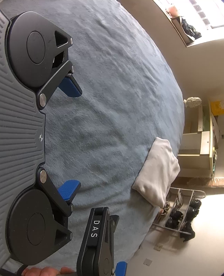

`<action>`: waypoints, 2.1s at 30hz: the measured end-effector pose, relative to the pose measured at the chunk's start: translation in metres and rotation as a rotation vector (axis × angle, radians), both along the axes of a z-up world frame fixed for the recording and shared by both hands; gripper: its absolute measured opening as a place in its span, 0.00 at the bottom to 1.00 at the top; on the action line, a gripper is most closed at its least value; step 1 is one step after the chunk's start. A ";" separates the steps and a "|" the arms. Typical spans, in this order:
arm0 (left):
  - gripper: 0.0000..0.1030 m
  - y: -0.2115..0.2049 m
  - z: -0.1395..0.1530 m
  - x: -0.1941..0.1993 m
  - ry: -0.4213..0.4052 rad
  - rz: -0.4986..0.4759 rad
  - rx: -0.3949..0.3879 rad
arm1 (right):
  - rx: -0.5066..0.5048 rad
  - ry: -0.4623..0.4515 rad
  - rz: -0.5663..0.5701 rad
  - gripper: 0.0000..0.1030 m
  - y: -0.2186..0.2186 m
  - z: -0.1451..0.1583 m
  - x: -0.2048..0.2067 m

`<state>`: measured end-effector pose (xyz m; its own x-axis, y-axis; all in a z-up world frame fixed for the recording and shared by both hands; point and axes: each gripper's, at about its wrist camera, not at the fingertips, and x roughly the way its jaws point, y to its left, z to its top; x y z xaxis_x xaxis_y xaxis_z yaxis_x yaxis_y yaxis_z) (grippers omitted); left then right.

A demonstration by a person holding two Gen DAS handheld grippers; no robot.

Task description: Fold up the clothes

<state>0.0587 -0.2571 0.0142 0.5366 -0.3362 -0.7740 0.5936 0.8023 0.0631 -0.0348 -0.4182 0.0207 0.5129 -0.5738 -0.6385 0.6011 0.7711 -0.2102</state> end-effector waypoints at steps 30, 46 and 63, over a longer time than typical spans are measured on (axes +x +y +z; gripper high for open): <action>1.00 0.005 -0.005 0.009 0.051 0.026 0.004 | 0.013 0.019 0.062 1.00 0.005 -0.001 0.005; 1.00 0.004 -0.006 0.008 0.057 0.023 0.011 | 0.003 0.015 0.059 1.00 0.007 0.000 0.003; 1.00 0.003 -0.006 0.007 0.060 0.022 0.014 | 0.005 0.013 0.050 1.00 0.005 0.001 0.002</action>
<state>0.0662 -0.2544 0.0082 0.4961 -0.3136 -0.8097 0.5786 0.8147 0.0390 -0.0327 -0.4130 0.0217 0.5326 -0.5449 -0.6476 0.5594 0.8009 -0.2138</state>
